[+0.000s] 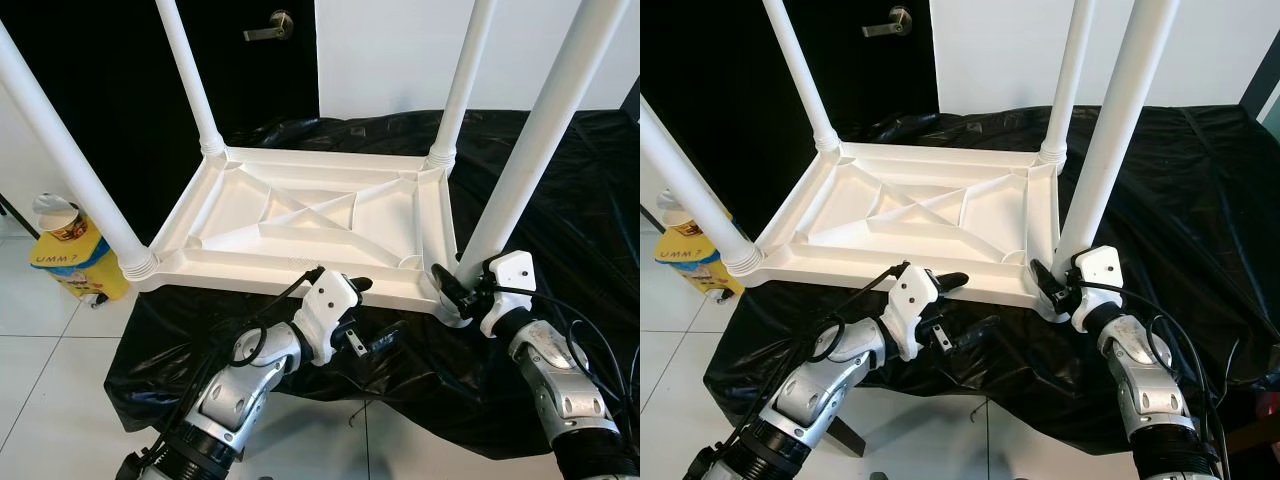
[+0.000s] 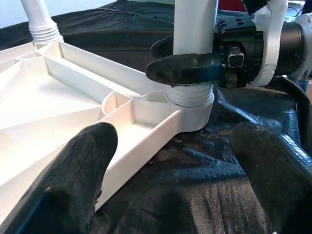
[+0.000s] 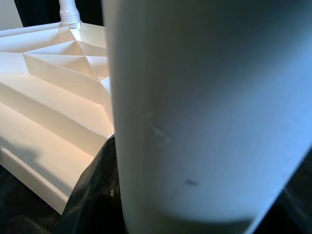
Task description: Building children table
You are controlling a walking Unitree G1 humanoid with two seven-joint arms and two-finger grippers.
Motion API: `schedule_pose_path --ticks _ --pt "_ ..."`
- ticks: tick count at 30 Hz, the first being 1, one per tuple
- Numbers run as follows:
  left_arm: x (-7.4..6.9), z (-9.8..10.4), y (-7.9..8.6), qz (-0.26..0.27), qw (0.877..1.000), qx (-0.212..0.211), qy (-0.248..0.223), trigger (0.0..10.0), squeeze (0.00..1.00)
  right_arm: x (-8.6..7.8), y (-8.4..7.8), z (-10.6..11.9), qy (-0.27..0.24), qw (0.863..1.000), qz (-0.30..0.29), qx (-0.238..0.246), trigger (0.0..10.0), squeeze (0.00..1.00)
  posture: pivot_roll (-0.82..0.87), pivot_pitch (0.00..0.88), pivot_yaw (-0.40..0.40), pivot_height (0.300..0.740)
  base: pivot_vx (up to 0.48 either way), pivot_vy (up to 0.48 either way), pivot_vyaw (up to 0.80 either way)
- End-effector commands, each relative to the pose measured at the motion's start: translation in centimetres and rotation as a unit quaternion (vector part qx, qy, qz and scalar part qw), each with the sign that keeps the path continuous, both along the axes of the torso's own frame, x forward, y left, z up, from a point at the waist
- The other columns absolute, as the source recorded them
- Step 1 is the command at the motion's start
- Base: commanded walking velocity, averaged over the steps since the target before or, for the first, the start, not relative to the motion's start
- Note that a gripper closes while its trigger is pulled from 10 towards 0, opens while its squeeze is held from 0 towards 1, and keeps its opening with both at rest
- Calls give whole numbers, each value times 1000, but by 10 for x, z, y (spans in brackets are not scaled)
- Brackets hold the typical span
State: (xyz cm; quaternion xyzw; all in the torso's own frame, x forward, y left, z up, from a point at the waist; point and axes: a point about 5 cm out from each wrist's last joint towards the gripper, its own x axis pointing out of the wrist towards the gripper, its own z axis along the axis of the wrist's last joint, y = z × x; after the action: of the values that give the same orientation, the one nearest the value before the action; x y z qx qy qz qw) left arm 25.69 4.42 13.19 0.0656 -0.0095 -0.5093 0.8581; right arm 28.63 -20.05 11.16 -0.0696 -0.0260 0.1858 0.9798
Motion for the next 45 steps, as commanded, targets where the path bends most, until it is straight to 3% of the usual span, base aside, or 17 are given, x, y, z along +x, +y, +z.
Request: schedule_pose_path --ticks 1,12,18,20,22,23,26,31,44,45 --pt "-2 1 -1 -26 1000 7 0 10000 0 -2 -1 -18 42 999 -23 -18 10000 0 11 0 29 740 0 0 0" --pt "-3 0 -1 -25 1000 7 1 10000 0 -4 3 -30 61 990 -128 9 10000 0 11 1 25 740 0 0 0" --pt "-5 -1 -1 -26 1000 6 3 10000 0 -9 11 -36 67 974 -216 31 10000 0 11 7 24 740 0 0 0" --pt "-5 -1 -1 -26 1000 6 3 10000 0 -9 11 -36 67 974 -216 31 10000 0 11 7 24 740 0 0 0" --pt "-5 -1 -1 -25 1000 5 4 10000 0 -9 15 -36 70 961 -264 46 10000 0 13 12 23 740 0 0 0" --pt "-5 -1 -1 -25 1000 5 4 10000 0 -9 15 -36 70 961 -264 46 10000 0 13 12 23 740 0 0 0" --pt "-5 -1 -2 -24 1000 4 5 10000 0 -10 31 -34 66 939 -332 69 10000 0 19 18 18 740 0 0 0" --pt "-5 -1 -2 -22 1000 2 5 10000 0 -8 47 -31 66 941 -320 84 10000 0 22 20 17 740 0 0 0" --pt "-7 -1 -2 -16 1000 0 7 10000 0 -10 45 -25 52 938 -335 75 10000 0 24 33 8 740 0 0 0" --pt "-7 -1 -2 -16 1000 0 7 10000 0 -10 45 -24 49 938 -334 76 10000 357 23 33 9 740 0 0 0"
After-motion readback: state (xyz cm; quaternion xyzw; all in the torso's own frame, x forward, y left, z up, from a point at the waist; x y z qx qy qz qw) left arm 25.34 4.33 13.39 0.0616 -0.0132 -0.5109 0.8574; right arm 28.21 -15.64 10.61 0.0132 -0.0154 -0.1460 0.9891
